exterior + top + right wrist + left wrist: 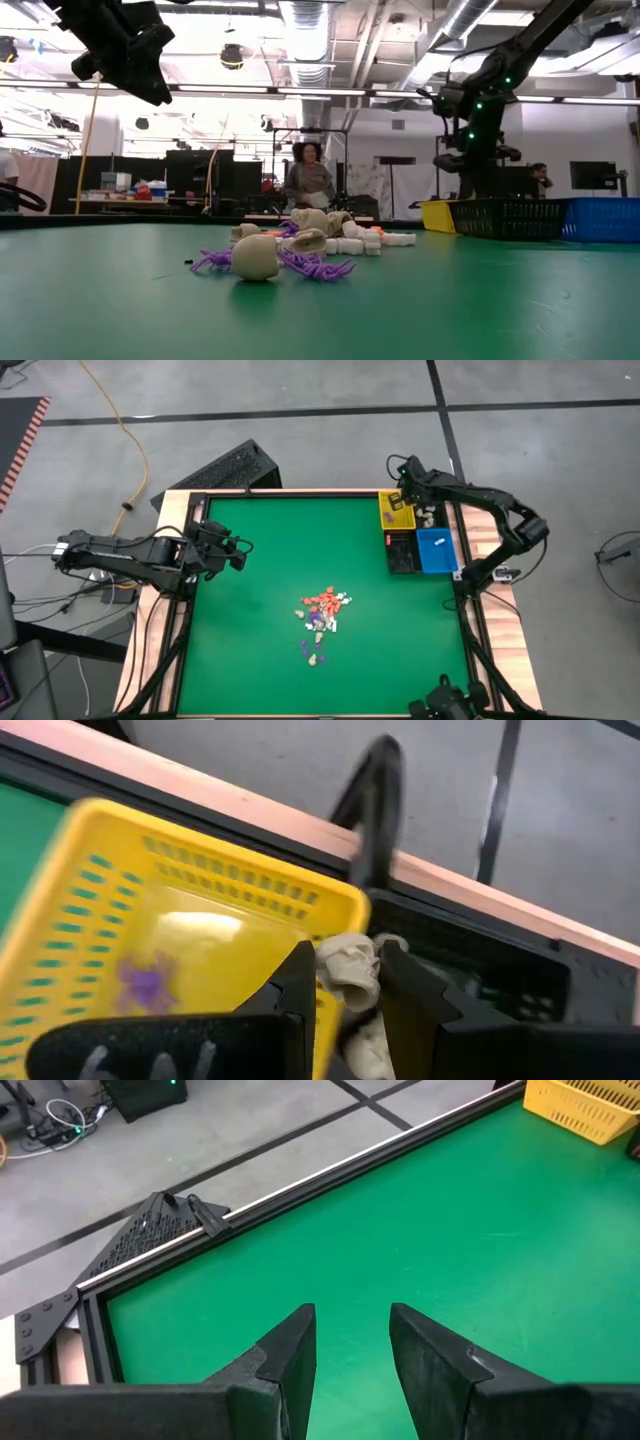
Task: Sort Halloween decoration
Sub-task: Put the gray skull toy into the top black basket
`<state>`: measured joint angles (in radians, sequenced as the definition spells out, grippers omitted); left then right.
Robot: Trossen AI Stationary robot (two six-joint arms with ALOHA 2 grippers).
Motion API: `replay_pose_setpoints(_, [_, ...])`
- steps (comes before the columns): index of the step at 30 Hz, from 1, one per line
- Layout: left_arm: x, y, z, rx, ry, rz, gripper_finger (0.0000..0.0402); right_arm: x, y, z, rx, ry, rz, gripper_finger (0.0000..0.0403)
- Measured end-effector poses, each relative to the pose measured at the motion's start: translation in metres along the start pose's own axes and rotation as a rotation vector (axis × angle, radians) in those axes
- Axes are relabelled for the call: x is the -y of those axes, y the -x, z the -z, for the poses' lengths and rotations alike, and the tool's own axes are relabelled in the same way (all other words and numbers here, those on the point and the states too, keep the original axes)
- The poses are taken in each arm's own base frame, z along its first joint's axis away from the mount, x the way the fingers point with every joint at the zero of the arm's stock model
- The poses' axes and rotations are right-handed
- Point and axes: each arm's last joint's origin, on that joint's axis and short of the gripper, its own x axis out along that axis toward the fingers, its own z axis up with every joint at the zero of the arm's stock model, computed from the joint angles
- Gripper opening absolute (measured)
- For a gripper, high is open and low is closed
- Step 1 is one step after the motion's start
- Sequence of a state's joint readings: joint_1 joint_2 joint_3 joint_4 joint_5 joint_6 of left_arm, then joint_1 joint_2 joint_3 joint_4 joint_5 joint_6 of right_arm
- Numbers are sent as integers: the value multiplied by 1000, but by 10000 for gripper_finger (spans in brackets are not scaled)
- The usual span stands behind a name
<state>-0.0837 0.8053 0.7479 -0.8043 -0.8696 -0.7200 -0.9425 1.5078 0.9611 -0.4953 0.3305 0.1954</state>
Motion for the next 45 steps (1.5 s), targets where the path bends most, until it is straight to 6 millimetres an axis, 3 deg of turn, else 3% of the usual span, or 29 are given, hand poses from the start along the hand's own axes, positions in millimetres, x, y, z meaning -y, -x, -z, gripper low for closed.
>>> replay_pose_setpoints(14, [0,0,0,-6,1,6,121,5,1,4,-16,0,128,100])
replay_pose_setpoints(20, [0,0,0,-6,8,7,121,12,-1,14,-128,2,161,107])
replay_pose_setpoints(35, [0,0,0,2,37,-1,121,13,-2,12,-115,-7,156,224])
replay_pose_setpoints(40, [0,0,0,2,38,0,121,0,2,7,-45,50,81,221])
replay_pose_setpoints(45, [0,0,0,2,38,0,121,-27,19,-4,128,149,-131,208])
